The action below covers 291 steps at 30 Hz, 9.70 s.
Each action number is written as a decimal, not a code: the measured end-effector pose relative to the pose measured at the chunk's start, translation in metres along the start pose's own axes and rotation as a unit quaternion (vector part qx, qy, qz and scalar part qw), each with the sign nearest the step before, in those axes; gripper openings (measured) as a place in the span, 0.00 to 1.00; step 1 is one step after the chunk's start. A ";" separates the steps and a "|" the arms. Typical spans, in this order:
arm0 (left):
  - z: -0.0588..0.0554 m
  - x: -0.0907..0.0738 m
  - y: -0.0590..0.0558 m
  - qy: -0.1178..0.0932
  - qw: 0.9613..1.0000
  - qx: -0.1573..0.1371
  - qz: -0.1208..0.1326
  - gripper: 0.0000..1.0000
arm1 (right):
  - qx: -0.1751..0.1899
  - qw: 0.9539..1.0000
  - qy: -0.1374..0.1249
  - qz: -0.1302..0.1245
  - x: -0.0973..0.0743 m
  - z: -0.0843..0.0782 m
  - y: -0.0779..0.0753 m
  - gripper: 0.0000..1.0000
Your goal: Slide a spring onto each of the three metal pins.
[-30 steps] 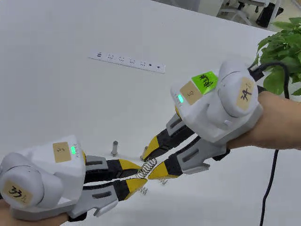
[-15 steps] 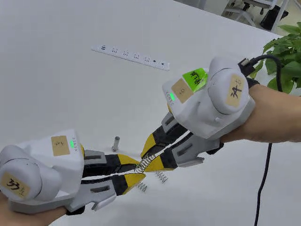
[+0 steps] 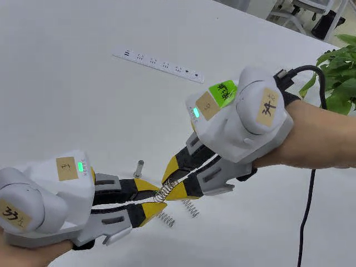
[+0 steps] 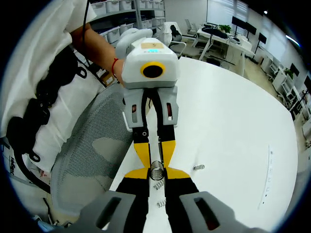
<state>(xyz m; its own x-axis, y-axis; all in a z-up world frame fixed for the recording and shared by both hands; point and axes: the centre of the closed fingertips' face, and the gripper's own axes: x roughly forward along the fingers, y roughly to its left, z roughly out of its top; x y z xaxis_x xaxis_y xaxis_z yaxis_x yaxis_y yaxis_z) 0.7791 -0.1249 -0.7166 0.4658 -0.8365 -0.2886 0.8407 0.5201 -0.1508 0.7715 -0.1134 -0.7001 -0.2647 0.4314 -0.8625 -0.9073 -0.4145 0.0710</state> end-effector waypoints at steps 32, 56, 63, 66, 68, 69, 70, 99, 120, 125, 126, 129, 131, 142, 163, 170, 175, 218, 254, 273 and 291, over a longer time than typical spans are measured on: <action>-0.051 -0.039 0.064 0.057 0.993 0.019 0.097 0.70 | 0.056 0.994 0.047 -0.085 0.028 -0.025 -0.096 0.12; -0.055 -0.031 0.064 0.036 0.996 0.009 0.084 0.95 | 0.062 0.993 0.070 -0.068 0.058 -0.038 -0.107 0.12; -0.053 -0.030 0.060 0.034 0.996 0.007 0.079 0.94 | 0.065 0.993 0.071 -0.063 0.064 -0.041 -0.107 0.12; -0.053 -0.030 0.059 0.035 0.996 0.005 0.079 0.93 | 0.065 0.994 0.071 -0.061 0.065 -0.040 -0.106 0.12; -0.053 -0.029 0.058 0.035 0.996 0.004 0.079 0.93 | 0.065 0.993 0.072 -0.060 0.067 -0.042 -0.106 0.12; -0.053 -0.029 0.058 0.035 0.996 0.004 0.078 0.93 | 0.065 0.993 0.073 -0.060 0.068 -0.042 -0.106 0.12; -0.053 -0.028 0.057 0.035 0.996 0.004 0.077 0.93 | 0.063 0.993 0.074 -0.060 0.069 -0.043 -0.107 0.12; -0.053 -0.028 0.058 0.030 0.997 -0.003 0.072 0.91 | 0.048 0.993 0.088 -0.055 0.109 -0.056 -0.109 0.12; -0.056 -0.026 0.053 0.039 0.997 -0.003 0.063 0.91 | 0.062 0.993 0.083 -0.060 0.118 -0.065 -0.110 0.15; -0.053 -0.026 0.052 0.041 0.997 0.000 0.062 0.91 | 0.062 0.993 0.080 -0.065 0.115 -0.065 -0.111 0.19; -0.053 -0.026 0.051 0.042 0.997 0.001 0.061 0.91 | 0.062 0.993 0.080 -0.066 0.115 -0.065 -0.111 0.20; -0.052 -0.026 0.050 0.043 0.997 0.002 0.060 0.91 | 0.063 0.993 0.077 -0.070 0.111 -0.065 -0.110 0.21; -0.050 -0.026 0.049 0.044 0.997 0.005 0.058 0.91 | 0.064 0.993 0.073 -0.073 0.108 -0.064 -0.109 0.22; -0.052 -0.027 0.045 0.056 0.997 0.020 0.050 0.91 | 0.079 0.991 0.040 -0.101 0.081 -0.059 -0.100 0.30; -0.057 -0.026 0.035 0.105 0.992 0.063 0.021 0.83 | 0.159 0.970 -0.054 -0.176 0.015 -0.086 -0.057 0.51; -0.059 -0.020 0.032 0.131 0.987 0.089 0.003 0.77 | 0.200 0.954 -0.095 -0.202 -0.001 -0.105 -0.037 0.57; -0.063 -0.013 0.030 0.153 0.982 0.109 -0.015 0.70 | 0.218 0.945 -0.121 -0.212 -0.008 -0.116 -0.020 0.64; -0.122 0.067 0.021 0.314 0.903 0.259 -0.137 0.21 | 0.298 0.906 -0.193 -0.232 -0.005 -0.179 0.039 0.79; -0.129 0.054 0.014 0.309 0.925 0.194 -0.105 0.11 | 0.304 0.901 -0.198 -0.239 -0.004 -0.169 0.045 0.77; -0.093 0.043 -0.001 0.234 0.961 0.132 -0.071 0.11 | 0.299 0.898 -0.216 -0.239 -0.009 -0.143 0.044 0.74; 0.000 0.031 -0.010 0.077 0.995 0.054 -0.016 0.11 | 0.379 0.803 -0.393 -0.241 -0.038 -0.065 0.019 0.46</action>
<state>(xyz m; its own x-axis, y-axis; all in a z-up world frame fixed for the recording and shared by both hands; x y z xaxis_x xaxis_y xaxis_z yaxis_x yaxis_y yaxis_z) 0.7853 -0.1558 -0.7238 0.3979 -0.8119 -0.4272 0.8831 0.4651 -0.0614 0.7854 -0.1895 -0.6988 0.3222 0.8907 -0.3207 -0.8259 0.4301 0.3645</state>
